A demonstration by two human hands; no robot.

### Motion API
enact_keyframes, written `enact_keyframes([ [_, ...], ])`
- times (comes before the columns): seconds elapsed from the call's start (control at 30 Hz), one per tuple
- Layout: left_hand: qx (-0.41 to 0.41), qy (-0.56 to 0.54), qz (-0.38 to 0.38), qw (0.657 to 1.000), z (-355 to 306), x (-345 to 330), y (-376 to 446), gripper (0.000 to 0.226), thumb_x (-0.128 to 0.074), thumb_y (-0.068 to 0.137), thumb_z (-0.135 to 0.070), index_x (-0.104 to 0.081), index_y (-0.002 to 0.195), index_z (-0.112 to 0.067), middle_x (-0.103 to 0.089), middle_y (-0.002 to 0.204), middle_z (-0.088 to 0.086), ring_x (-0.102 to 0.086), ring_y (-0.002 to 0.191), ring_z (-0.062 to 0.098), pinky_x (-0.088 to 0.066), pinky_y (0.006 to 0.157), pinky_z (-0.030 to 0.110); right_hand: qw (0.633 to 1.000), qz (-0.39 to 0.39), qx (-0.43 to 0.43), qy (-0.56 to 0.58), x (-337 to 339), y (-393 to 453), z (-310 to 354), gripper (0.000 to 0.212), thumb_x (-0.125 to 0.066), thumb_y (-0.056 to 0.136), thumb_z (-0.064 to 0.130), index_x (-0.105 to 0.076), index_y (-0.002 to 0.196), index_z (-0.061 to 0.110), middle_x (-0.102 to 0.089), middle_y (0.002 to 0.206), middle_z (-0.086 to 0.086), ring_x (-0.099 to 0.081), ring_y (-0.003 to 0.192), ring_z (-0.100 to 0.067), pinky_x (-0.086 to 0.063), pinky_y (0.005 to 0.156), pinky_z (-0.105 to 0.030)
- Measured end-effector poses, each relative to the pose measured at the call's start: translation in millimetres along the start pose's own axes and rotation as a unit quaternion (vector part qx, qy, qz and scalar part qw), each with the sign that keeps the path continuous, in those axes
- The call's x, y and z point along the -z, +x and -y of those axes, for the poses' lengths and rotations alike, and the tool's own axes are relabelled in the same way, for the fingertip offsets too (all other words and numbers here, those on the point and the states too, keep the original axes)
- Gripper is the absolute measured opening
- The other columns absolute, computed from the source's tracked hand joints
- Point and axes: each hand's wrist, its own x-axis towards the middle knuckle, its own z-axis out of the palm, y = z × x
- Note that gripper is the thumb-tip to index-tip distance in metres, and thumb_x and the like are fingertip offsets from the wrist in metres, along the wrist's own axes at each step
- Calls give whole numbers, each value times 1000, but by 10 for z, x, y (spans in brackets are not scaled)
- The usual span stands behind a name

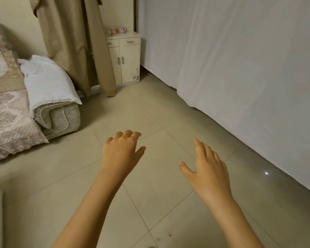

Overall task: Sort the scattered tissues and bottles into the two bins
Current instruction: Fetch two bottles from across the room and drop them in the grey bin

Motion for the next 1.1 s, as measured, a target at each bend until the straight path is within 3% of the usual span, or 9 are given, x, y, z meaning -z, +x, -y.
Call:
enact_keyframes([
  [0.23,39,28,-1,999,151,-130,914,48,-46,92,-55,-48,134,-32,-55,130,-11,-53,115,16,-42,89,33,999,22,41,12,-162,1145,27,65,-47,91,44,-22,147,23,-36,148,4,-38,131,-18,-36,97,-33],
  [0.57,103,30,-3,994,419,-557,2530,48,-47,91,-56,-49,133,-33,-55,130,-12,-53,116,16,-43,91,33,991,56,119,34,-615,3190,229,61,-43,94,45,-23,148,23,-35,149,5,-36,133,-17,-35,101,-34],
  [0.8,170,24,-20,985,674,-590,3600,44,-56,88,-53,-58,126,-30,-62,122,-9,-60,109,19,-47,86,35,983,70,157,58,-744,4608,472,59,-44,94,44,-24,146,25,-37,147,6,-39,131,-17,-36,97,-32],
  [1.1,197,-3,-20,980,909,-835,4922,45,-54,88,-55,-56,126,-32,-60,125,-12,-57,111,16,-45,85,33,979,85,166,80,-1008,5980,622,58,-45,94,44,-26,146,27,-37,147,8,-38,131,-15,-36,99,-32],
])
